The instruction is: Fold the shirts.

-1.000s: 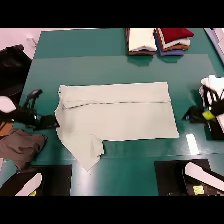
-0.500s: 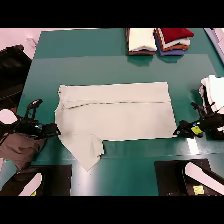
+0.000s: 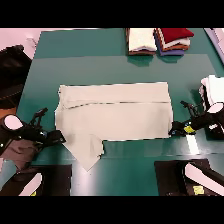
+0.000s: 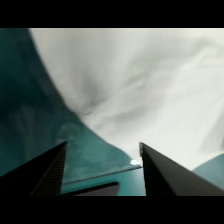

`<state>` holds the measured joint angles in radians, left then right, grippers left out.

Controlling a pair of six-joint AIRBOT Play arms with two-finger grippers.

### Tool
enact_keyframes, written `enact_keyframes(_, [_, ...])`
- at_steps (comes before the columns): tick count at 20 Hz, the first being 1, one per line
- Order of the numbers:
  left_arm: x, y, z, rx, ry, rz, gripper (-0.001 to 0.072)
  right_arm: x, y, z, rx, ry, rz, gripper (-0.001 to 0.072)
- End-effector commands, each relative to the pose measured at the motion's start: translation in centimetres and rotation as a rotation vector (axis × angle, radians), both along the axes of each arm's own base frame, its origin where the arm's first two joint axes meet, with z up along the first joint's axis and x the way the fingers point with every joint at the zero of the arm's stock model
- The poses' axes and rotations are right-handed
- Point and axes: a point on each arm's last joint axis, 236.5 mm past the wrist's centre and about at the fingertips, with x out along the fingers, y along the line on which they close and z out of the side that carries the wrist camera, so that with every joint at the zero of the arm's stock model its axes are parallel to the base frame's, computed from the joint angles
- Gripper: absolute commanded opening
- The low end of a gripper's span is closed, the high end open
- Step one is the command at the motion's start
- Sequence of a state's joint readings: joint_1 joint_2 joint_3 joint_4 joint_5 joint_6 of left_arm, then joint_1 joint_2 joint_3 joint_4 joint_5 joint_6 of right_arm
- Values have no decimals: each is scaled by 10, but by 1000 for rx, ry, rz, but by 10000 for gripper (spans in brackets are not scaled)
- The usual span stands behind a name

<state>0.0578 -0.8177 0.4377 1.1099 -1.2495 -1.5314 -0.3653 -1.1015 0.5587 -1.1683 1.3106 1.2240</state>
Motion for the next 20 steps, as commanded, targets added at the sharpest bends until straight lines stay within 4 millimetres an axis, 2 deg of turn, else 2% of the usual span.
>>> enact_keyframes(1, [-2,-26,-10,-123,-12,61,539,1,1,-1,-6,-6,8,18])
enact_keyframes(4, [-13,-32,-19,-151,26,84,539,1,1,-1,-5,-6,7,18])
enact_keyframes(7, [-9,-32,-19,-153,12,98,537,1,1,-1,-3,-4,8,18])
enact_keyframes(10, [-8,-34,-15,-162,-5,66,92,7,-1,9,-2,-16,20,18])
enact_keyframes(11, [-8,-35,-11,-168,-12,36,21,12,-2,17,-1,-24,29,18])
enact_keyframes(13, [-9,-32,0,-152,-6,-18,20,18,-6,34,-1,-31,55,18])
enact_keyframes(16, [-12,-25,16,-119,-18,-87,20,17,-5,56,3,-42,84,17])
enact_keyframes(20, [-29,-24,50,-101,-119,-111,20,-12,-23,67,-141,-82,117,18])
